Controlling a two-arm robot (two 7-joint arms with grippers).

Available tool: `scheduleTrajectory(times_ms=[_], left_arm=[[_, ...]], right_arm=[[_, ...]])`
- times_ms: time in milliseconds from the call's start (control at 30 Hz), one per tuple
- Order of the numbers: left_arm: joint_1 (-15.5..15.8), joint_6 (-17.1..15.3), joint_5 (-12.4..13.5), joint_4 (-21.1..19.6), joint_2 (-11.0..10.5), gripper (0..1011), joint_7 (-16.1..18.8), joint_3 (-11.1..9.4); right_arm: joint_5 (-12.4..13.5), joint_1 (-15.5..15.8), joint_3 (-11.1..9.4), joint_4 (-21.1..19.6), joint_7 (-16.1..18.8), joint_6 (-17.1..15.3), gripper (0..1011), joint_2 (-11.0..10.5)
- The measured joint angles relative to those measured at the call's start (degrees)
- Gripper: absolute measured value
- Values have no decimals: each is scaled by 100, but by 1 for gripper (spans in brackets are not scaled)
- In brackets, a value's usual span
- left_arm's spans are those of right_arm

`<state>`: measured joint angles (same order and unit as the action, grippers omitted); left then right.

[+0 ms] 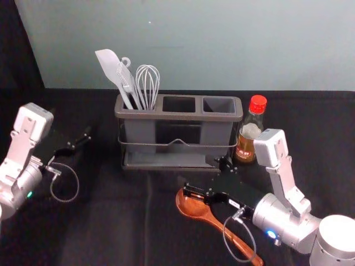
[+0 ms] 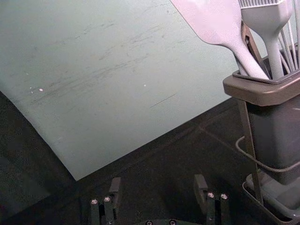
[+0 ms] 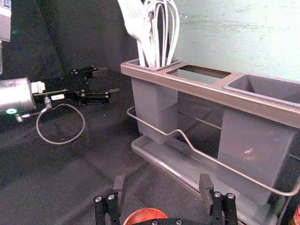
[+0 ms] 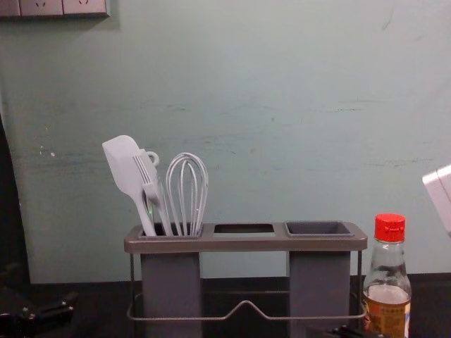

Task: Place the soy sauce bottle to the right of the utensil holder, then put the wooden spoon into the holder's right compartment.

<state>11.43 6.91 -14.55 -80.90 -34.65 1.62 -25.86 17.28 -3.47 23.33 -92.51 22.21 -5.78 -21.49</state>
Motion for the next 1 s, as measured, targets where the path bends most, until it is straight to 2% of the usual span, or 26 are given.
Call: scheduleTrajectory(times_ms=[367, 433, 500, 533, 567, 600, 733, 767, 867, 900, 933, 967, 1000], left_arm=[[0, 0, 0, 0, 0, 1000, 0, 0], [0, 0, 0, 0, 0, 1000, 0, 0], [0, 0, 0, 0, 0, 1000, 0, 0], [0, 0, 0, 0, 0, 1000, 0, 0], [0, 0, 0, 0, 0, 1000, 0, 0], [0, 0, 0, 0, 0, 1000, 0, 0], [0, 0, 0, 0, 0, 1000, 0, 0], [0, 0, 0, 0, 0, 1000, 0, 0], [0, 0, 0, 0, 0, 1000, 0, 0], [0, 0, 0, 0, 0, 1000, 0, 0], [0, 0, 0, 0, 0, 1000, 0, 0], [0, 0, 0, 0, 0, 1000, 0, 0], [0, 0, 0, 0, 0, 1000, 0, 0]], right_arm=[[-36, 7, 0, -24, -25, 1, 1000, -18], [-85, 9, 9, -82, -75, -82, 1002, -42], [-104, -24, 36, -212, -113, -468, 1002, -91], [-127, -72, 67, -314, -151, -783, 1002, -123], [-127, -72, 67, -314, -151, -783, 1000, -123], [-172, -178, 129, -469, -228, -1356, 1000, -154], [-227, -410, 238, -650, -290, -2295, 1002, -158], [-261, -540, 297, -708, -318, -2712, 1000, -140], [-333, -730, 377, -763, -339, -3292, 1000, -101], [-387, -861, 437, -779, -347, -3626, 1000, -76], [-405, -929, 466, -779, -343, -3768, 1002, -62], [-434, -1057, 521, -775, -318, -4054, 1000, -34], [-450, -1121, 551, -766, -297, -4182, 1002, -22]])
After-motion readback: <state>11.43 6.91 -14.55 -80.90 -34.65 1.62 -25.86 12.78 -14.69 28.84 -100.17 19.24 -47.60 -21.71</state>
